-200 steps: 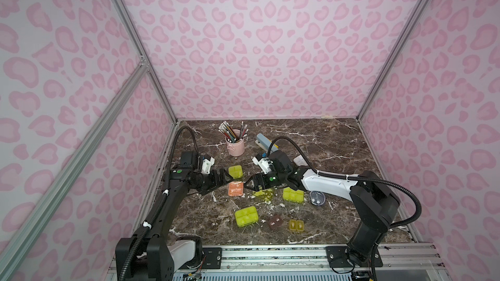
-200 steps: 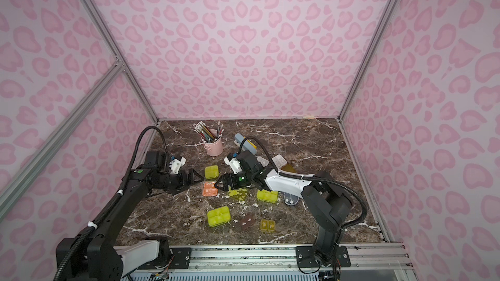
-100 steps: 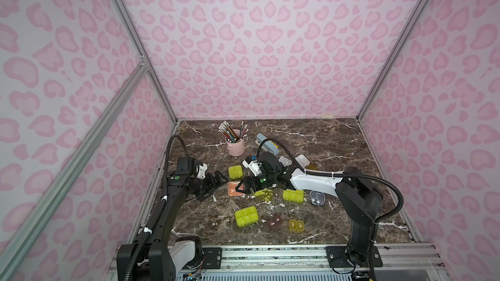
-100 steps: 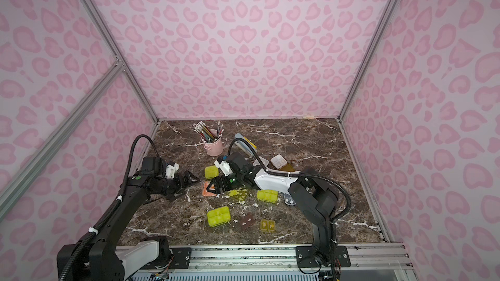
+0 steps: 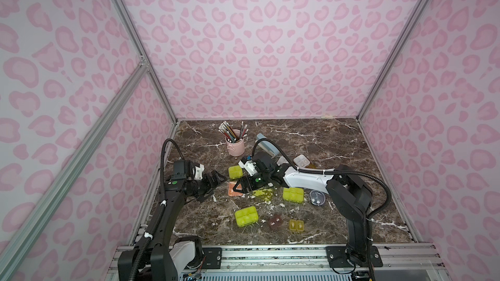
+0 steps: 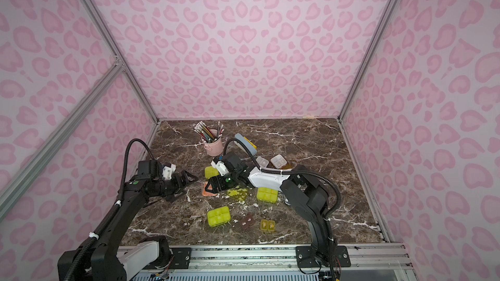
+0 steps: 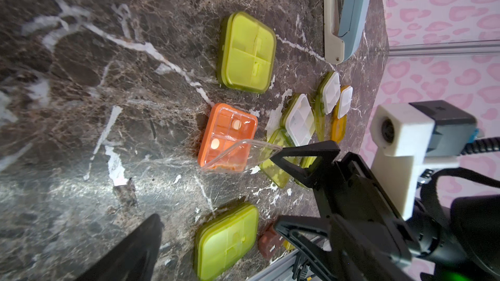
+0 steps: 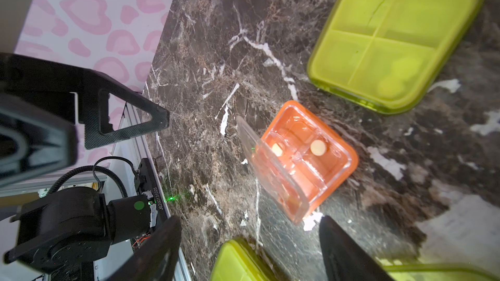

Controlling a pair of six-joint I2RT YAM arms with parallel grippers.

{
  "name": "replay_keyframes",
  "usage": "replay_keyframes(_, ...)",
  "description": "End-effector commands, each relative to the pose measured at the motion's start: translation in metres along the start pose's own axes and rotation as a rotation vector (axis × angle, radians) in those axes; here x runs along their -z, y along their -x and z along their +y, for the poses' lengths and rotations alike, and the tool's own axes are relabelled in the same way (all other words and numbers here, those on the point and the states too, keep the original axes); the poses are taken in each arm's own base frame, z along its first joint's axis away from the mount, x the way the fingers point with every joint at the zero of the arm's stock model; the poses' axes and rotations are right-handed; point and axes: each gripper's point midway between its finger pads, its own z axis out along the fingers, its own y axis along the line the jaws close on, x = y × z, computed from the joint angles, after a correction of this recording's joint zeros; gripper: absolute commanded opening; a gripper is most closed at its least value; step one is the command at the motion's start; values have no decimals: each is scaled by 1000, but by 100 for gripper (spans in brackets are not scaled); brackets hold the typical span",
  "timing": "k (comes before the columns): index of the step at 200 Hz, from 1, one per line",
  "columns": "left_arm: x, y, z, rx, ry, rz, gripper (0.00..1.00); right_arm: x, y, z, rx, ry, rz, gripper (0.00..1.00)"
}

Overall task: Close pillboxes
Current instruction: Close the lid on the pillbox.

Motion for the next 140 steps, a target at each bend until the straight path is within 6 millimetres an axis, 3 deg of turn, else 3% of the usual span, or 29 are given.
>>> replay_keyframes(1,0,0,-4,-12,-23,-1,97,-4,-1,-6,-3,-17,11,79)
replay_keyframes(105,-4,-1,-5,-11,-40,27,99,-15,1,-21,-33,-39,26,72)
replay_keyframes(140,-6,-1,-3,-5,-36,34,100,-14,1,-35,-60,-74,21,72)
